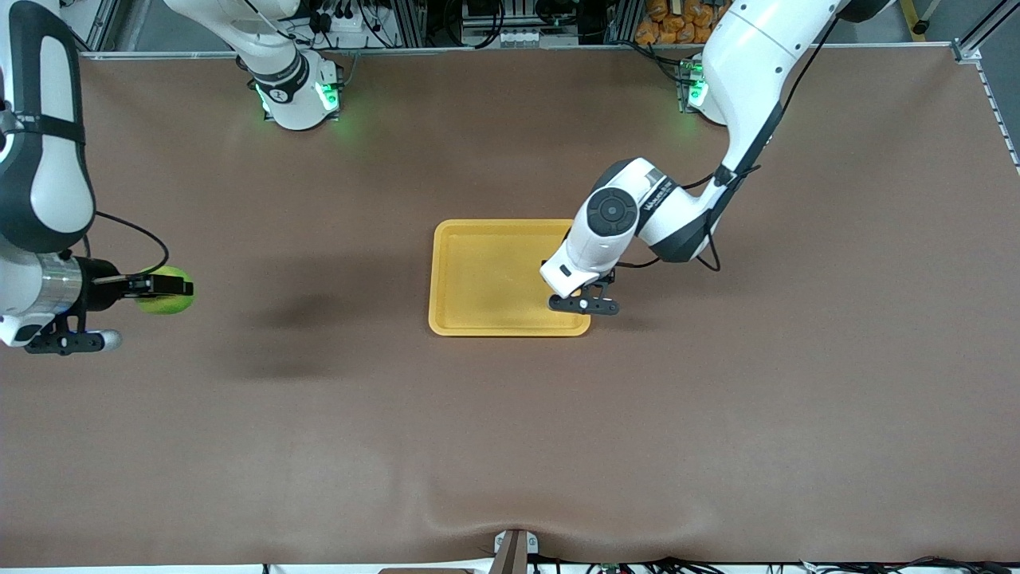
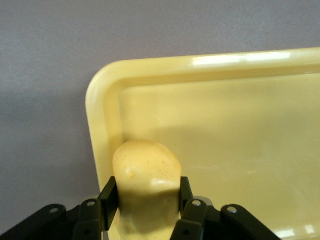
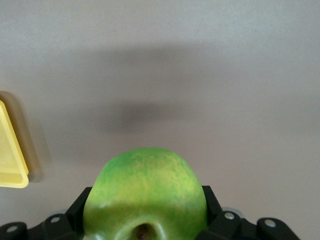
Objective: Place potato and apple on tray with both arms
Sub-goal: 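Carry the potato with the left gripper over the tray while the right lifts the apple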
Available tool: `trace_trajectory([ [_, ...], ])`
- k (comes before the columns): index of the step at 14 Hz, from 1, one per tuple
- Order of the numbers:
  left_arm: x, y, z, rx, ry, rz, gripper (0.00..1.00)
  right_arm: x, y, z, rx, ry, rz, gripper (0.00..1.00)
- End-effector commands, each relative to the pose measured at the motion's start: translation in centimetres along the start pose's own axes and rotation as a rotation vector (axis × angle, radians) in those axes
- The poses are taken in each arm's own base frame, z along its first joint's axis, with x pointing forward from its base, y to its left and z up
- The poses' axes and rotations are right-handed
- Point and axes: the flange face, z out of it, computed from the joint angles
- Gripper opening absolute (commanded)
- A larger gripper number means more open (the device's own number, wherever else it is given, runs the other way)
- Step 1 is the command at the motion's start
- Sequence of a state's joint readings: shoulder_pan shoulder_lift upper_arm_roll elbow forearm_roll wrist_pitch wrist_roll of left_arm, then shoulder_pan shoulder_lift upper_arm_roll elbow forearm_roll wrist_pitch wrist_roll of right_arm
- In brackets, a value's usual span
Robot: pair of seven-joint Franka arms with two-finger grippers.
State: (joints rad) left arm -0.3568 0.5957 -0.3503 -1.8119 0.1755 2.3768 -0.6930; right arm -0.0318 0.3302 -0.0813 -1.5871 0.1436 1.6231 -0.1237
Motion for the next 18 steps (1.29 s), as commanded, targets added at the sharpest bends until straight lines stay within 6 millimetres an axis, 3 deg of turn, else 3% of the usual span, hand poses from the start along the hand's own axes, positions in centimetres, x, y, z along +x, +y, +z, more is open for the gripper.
trace_trajectory([
  [1, 0.1, 1.1, 1.1, 0.023, -0.004, -0.009, 0.23, -1.5, -2.2, 0.1, 0.011, 0.009, 0.032, 0.00],
  [4, 0.2, 1.2, 1.7, 0.023, -0.010, -0.011, 0.28, -1.5, -4.6, 1.3, 0.001, 0.014, 0.057, 0.00],
  [7, 0.2, 1.0, 1.9, 0.025, -0.013, -0.013, 0.50, -1.6, -7.8, 2.4, -0.011, 0.021, 0.104, 0.00],
  [9, 0.5, 0.5, 2.2, 0.031, -0.015, -0.023, 0.79, -1.5, -9.4, 3.1, -0.018, 0.027, 0.123, 0.00],
  [10, 0.7, 0.1, 2.2, 0.035, -0.011, -0.025, 1.00, -1.5, -10.1, 3.4, -0.020, 0.028, 0.142, 0.00],
  [14, 1.8, -0.6, 0.1, 0.030, 0.025, -0.034, 1.00, -1.5, -13.1, 4.6, -0.016, 0.036, 0.182, 0.00],
  [18, 4.2, -3.6, -5.7, 0.052, 0.057, -0.083, 1.00, -1.7, -16.4, 5.9, -0.021, 0.050, 0.216, 0.00],
])
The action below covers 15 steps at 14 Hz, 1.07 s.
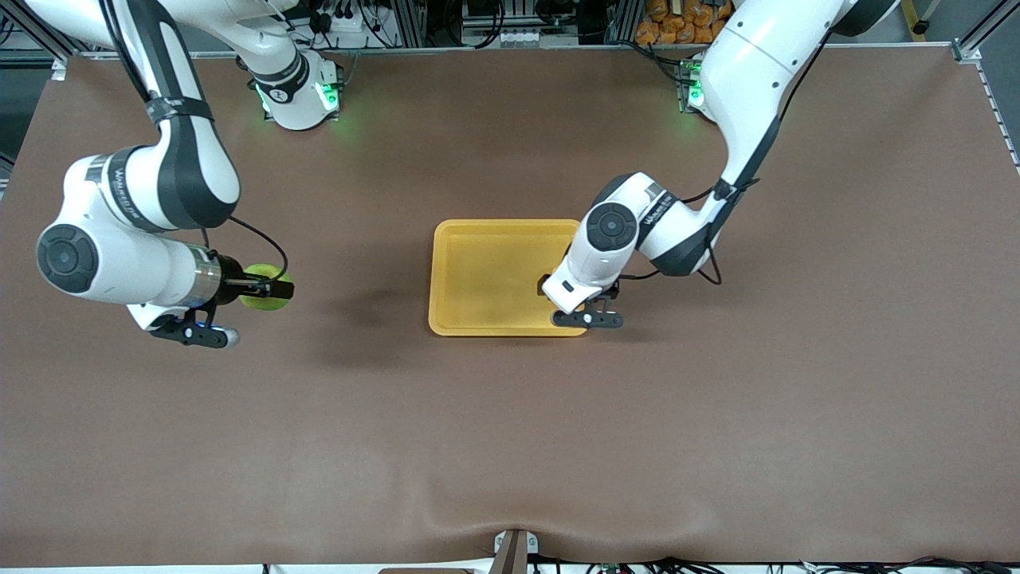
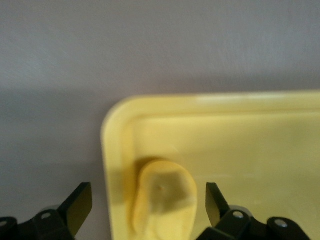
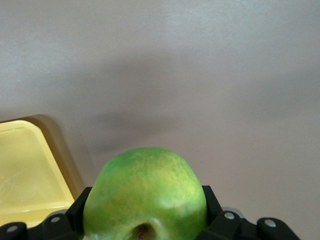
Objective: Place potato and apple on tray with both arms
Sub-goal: 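Release the potato onto the tray and raise the left gripper away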
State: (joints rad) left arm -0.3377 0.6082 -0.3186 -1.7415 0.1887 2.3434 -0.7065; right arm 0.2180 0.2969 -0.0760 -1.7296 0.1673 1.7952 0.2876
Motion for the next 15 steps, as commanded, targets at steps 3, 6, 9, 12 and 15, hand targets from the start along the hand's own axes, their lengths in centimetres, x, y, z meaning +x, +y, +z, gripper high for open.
trace_trajectory([
  [3, 3.5, -3.6, -8.7, 0.098, -0.008, -0.067, 1.00, -1.9, -3.9, 0.4, 0.017, 0.036, 0.057, 0.00],
  [6, 5.9, -8.1, -14.1, 0.131, -0.036, -0.058, 1.00, -2.4, -6.5, 1.6, 0.012, 0.048, 0.086, 0.00],
  [9, 6.8, -11.9, -17.7, 0.133, -0.028, -0.055, 1.00, -3.0, -8.8, 2.9, 0.006, 0.057, 0.109, 0.00],
  [12, 7.0, -15.7, -20.6, 0.155, -0.036, -0.057, 1.00, -3.6, -11.5, 4.5, 0.003, 0.072, 0.132, 0.00],
  [15, 7.3, -19.4, -23.8, 0.162, -0.009, -0.056, 1.00, -4.0, -13.3, 5.9, 0.001, 0.084, 0.150, 0.00],
])
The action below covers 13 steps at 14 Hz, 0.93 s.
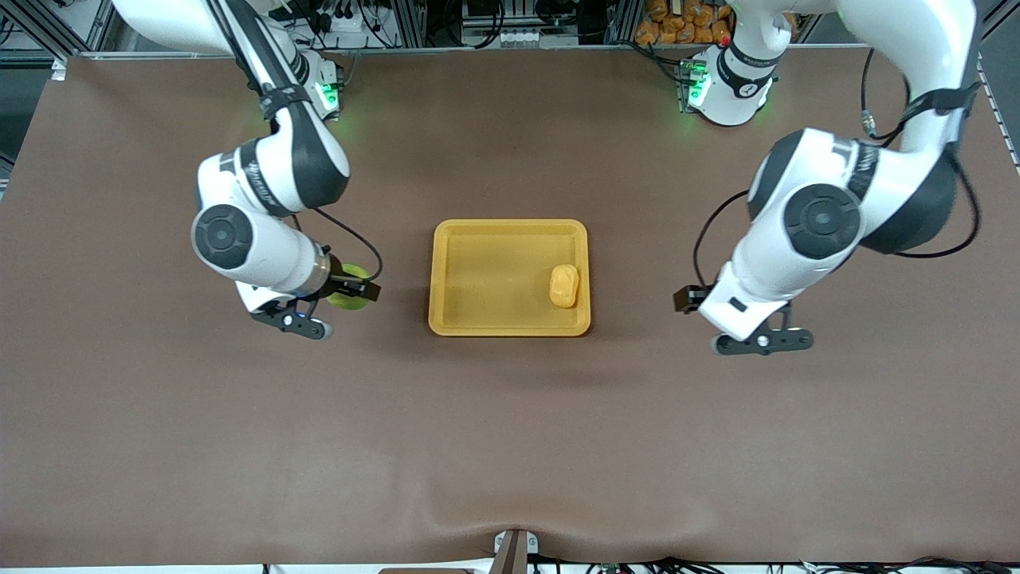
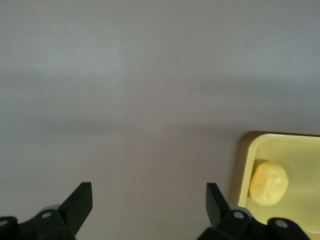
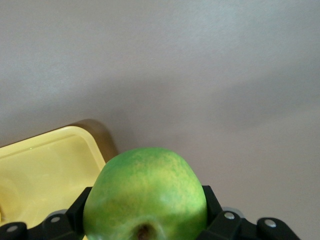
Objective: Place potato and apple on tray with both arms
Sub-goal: 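Release the potato onto the tray and raise the left gripper away, then move the apple with the right gripper over the tray while the left retracts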
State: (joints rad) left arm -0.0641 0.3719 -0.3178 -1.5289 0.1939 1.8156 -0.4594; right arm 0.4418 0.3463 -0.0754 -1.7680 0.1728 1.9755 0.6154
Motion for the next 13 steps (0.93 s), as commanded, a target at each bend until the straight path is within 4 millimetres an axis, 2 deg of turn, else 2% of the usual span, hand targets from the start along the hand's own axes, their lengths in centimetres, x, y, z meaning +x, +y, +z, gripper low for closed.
trace_trajectory([
  [1, -0.1, -3.7, -3.0, 0.017, 0.030, 0.007, 1.00, -0.7, -1.4, 0.8, 0.009, 0.005, 0.029, 0.00],
  [5, 0.3, -9.1, -5.6, 0.021, 0.065, 0.069, 1.00, -1.7, -3.6, 2.7, 0.006, 0.015, 0.066, 0.00],
  [10, -1.5, -12.6, -9.4, 0.035, 0.060, 0.037, 1.00, -4.5, -8.4, 7.3, 0.018, 0.052, 0.122, 0.00],
  [11, -1.6, -13.8, -9.9, 0.032, 0.063, 0.018, 1.00, -5.1, -9.3, 8.1, 0.021, 0.058, 0.129, 0.00],
  [13, -2.4, -14.6, -10.9, 0.034, 0.053, 0.007, 1.00, -6.2, -10.6, 10.0, 0.021, 0.063, 0.144, 0.00],
])
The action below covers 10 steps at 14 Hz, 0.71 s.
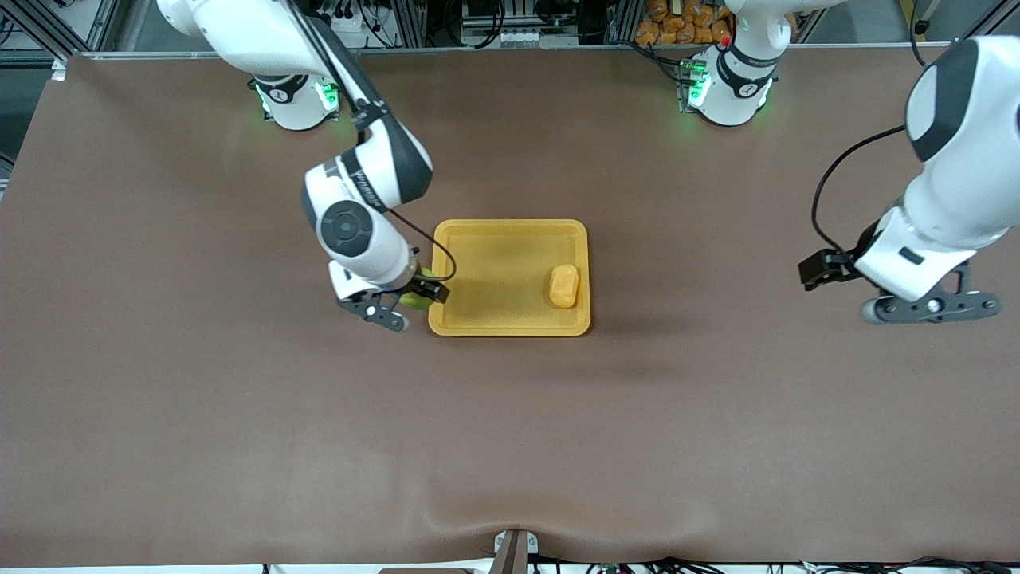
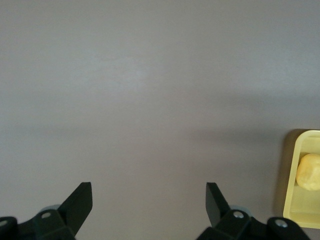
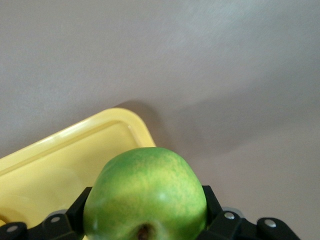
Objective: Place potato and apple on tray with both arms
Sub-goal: 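Move the apple with the right gripper over the tray while the left retracts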
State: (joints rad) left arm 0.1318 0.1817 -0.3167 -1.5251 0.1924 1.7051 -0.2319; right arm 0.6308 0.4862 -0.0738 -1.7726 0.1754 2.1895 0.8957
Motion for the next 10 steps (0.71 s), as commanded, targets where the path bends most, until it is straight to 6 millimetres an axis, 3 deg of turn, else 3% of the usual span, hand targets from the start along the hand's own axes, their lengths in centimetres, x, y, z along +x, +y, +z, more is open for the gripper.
trace_trajectory([
  [1, -1.6, -1.2, -2.0, 0.003, -0.012, -0.008, 1.00, -1.5, -1.6, 1.8, 0.018, 0.006, 0.039, 0.00],
  [4, -3.4, -2.1, -4.8, -0.016, -0.005, -0.031, 1.00, -2.6, -2.7, 3.7, 0.025, 0.019, 0.053, 0.00],
  [10, -5.7, -2.3, -6.9, -0.042, -0.019, -0.023, 1.00, -4.1, -3.4, 6.3, 0.004, 0.017, 0.087, 0.00],
])
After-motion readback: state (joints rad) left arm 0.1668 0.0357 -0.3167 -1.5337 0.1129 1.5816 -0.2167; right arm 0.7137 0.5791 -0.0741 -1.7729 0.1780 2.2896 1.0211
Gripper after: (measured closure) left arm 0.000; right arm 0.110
